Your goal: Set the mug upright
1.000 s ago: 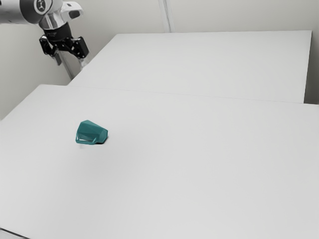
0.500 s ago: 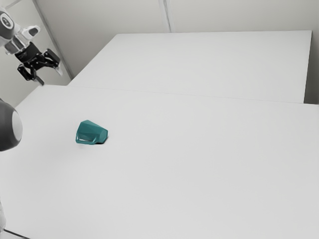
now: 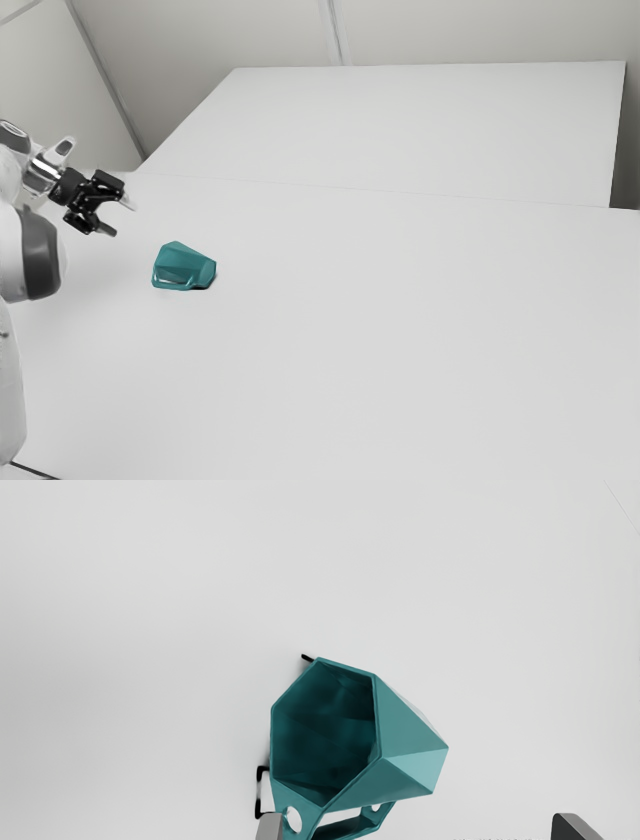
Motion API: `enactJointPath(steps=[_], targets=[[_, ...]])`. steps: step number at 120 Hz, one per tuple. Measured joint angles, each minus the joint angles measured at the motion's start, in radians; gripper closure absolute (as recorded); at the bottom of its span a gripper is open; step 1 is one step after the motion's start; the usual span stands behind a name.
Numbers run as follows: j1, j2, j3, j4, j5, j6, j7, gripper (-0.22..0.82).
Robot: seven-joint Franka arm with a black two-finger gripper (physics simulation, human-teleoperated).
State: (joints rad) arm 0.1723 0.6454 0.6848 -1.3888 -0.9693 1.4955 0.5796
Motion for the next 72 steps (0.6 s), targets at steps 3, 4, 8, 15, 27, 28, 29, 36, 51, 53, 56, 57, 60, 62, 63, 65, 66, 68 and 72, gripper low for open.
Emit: enactJointPath(steps=[3, 4, 8, 15, 27, 28, 29, 36, 51, 53, 56, 57, 60, 62, 63, 65, 66, 68, 72], targets=[[0.003, 0.008, 0.000, -0.001, -0.010, -0.006, 0.015, 0.02], [0.004, 0.010, 0.000, 0.000, -0.013, -0.008, 0.020, 0.02], [0.009, 0.019, -0.001, 0.000, -0.024, -0.017, 0.040, 0.02], [0.022, 0.042, -0.002, 0.004, -0.046, -0.036, 0.075, 0.02], [0.035, 0.070, -0.002, 0.011, -0.070, -0.073, 0.129, 0.02], [0.035, 0.071, -0.002, 0.012, -0.071, -0.076, 0.133, 0.02], [0.036, 0.073, -0.003, 0.012, -0.072, -0.079, 0.137, 0.02], [0.040, 0.081, -0.007, 0.016, -0.078, -0.095, 0.165, 0.02], [0.052, 0.115, -0.019, 0.051, -0.092, -0.123, 0.214, 0.02], [0.056, 0.122, -0.024, 0.058, -0.095, -0.126, 0.220, 0.02], [0.064, 0.131, -0.037, 0.070, -0.099, -0.131, 0.228, 0.02], [0.065, 0.134, -0.040, 0.074, -0.100, -0.132, 0.231, 0.02], [0.069, 0.141, -0.048, 0.082, -0.103, -0.136, 0.239, 0.02], [0.071, 0.145, -0.052, 0.085, -0.105, -0.138, 0.243, 0.02], [0.072, 0.146, -0.055, 0.087, -0.106, -0.139, 0.246, 0.02], [0.073, 0.149, -0.060, 0.089, -0.108, -0.141, 0.250, 0.02], [0.074, 0.150, -0.062, 0.090, -0.108, -0.141, 0.253, 0.02], [0.074, 0.152, -0.065, 0.091, -0.110, -0.143, 0.257, 0.02], [0.075, 0.155, -0.070, 0.093, -0.112, -0.145, 0.265, 0.02]])
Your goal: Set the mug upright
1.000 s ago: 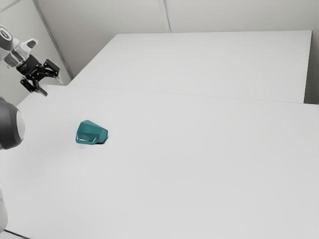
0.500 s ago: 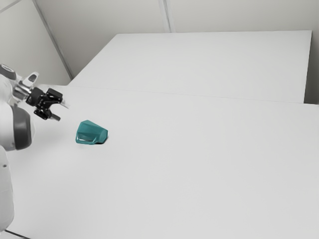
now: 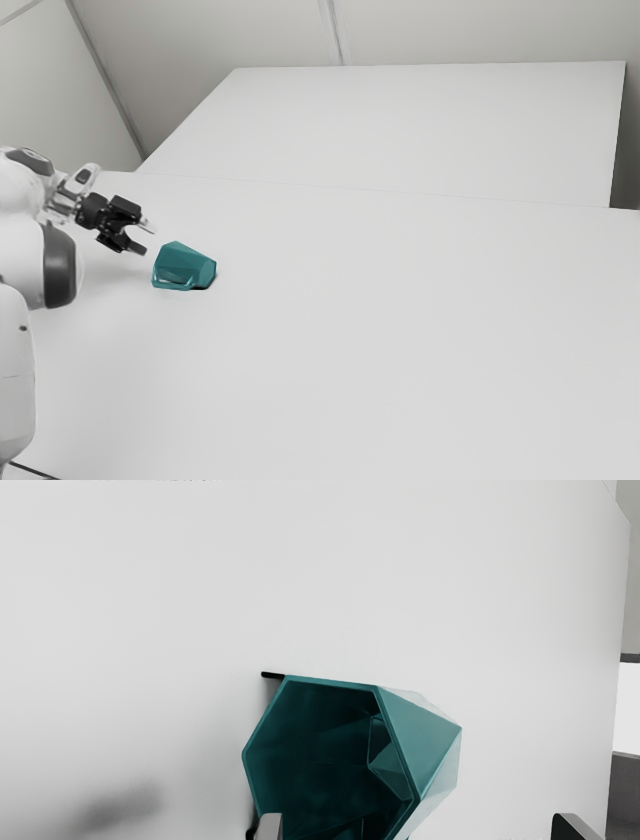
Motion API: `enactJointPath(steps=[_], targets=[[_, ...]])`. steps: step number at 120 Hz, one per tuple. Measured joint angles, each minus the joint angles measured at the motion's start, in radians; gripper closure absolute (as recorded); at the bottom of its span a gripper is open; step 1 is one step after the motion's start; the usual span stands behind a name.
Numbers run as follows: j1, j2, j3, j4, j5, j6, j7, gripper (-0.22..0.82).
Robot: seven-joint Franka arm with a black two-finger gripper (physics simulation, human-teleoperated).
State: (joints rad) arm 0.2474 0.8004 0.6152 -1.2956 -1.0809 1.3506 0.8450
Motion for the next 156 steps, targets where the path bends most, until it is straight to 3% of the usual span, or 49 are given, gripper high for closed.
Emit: enactJointPath(steps=[53, 97, 138, 156], targets=[[-0.032, -0.004, -0.032, -0.047, -0.019, 0.002, 0.077, 0.03], [-0.052, -0.021, -0.036, -0.108, -0.035, 0.024, 0.109, 0.14], [-0.056, -0.024, -0.036, -0.116, -0.036, 0.041, 0.125, 0.55], [-0.056, -0.025, -0.036, -0.116, -0.035, 0.045, 0.126, 0.65]])
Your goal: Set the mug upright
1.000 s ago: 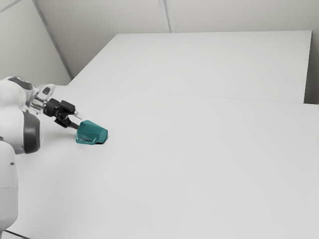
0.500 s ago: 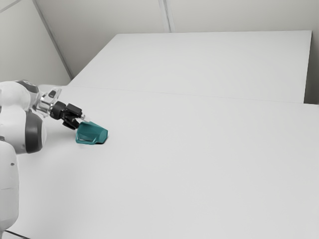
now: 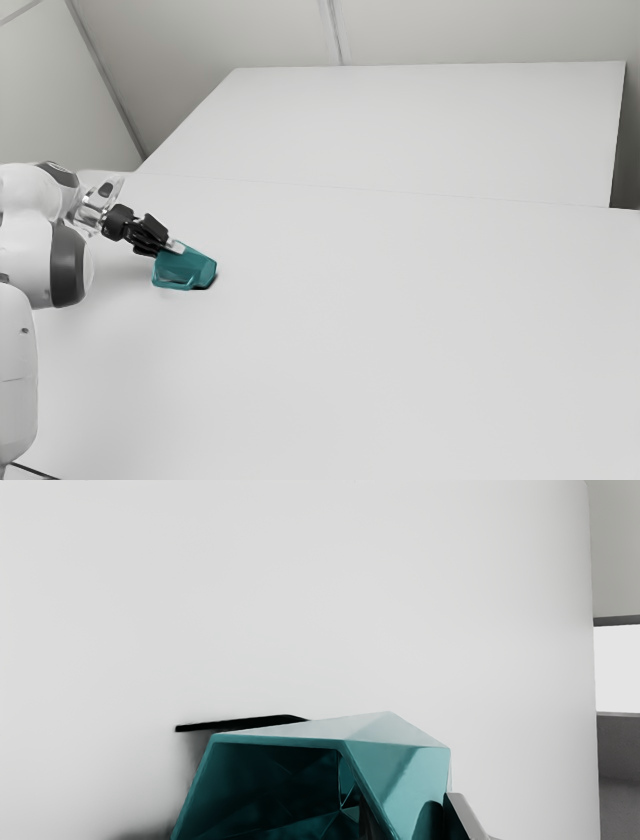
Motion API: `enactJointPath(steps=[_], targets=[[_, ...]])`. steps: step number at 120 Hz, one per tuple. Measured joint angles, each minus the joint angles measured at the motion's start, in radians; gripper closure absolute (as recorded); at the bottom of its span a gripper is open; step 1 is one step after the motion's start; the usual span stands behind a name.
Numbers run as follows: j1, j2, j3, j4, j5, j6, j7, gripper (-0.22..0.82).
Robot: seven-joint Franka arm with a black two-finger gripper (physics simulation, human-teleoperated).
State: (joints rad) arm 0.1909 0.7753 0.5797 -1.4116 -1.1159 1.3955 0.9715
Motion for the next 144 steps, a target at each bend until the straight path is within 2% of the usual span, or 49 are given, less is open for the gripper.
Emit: enactJointPath(steps=[34, 56, 88, 111, 144], targets=[[-0.001, -0.003, -0.001, 0.000, -0.016, 0.008, -0.003, 0.75], [-0.011, -0.028, -0.004, -0.006, -0.047, 0.011, -0.012, 0.77], [-0.046, -0.115, -0.022, -0.029, -0.043, 0.032, -0.039, 0.78], [-0.114, -0.216, -0.040, -0.040, 0.105, 0.103, -0.091, 0.78], [-0.193, -0.248, -0.059, -0.038, 0.326, 0.246, -0.192, 0.78]])
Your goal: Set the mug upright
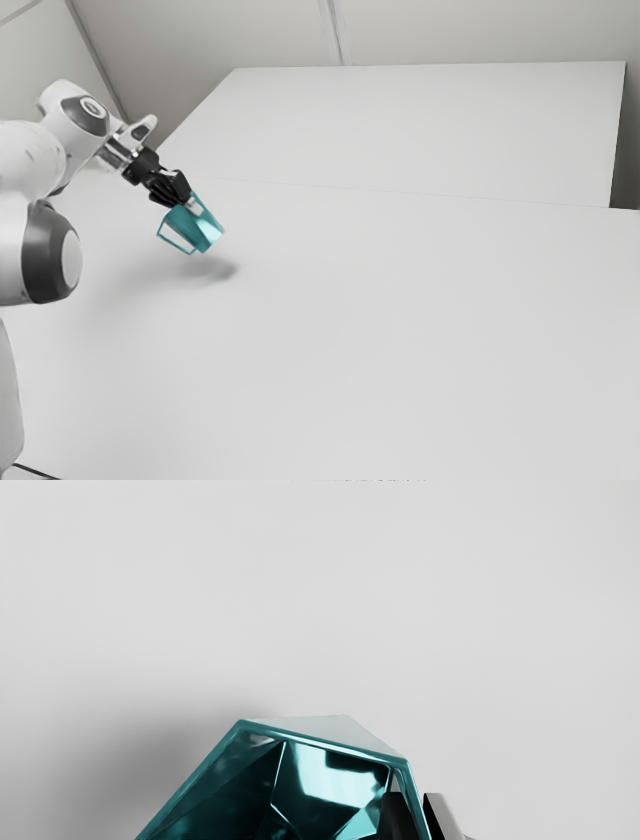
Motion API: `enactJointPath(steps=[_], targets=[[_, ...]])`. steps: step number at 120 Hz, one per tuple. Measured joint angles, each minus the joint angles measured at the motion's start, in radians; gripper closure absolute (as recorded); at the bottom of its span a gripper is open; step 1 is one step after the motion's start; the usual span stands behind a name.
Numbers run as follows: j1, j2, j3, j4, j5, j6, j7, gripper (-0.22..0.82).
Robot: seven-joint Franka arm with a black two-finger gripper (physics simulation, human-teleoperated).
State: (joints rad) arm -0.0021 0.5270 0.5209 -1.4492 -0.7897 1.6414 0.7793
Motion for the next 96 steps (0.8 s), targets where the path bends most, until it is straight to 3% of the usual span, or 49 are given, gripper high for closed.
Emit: enactJointPath(steps=[11, 34, 62, 96], targets=[[-0.031, -0.003, -0.007, 0.005, 0.059, 0.055, -0.031, 0.78], [-0.046, -0.019, -0.090, -0.002, 0.221, 0.165, -0.115, 0.78], [-0.065, -0.132, -0.174, -0.180, 0.399, 0.332, -0.216, 0.78], [-0.066, -0.238, -0.277, -0.318, 0.635, 0.407, -0.390, 0.78]])
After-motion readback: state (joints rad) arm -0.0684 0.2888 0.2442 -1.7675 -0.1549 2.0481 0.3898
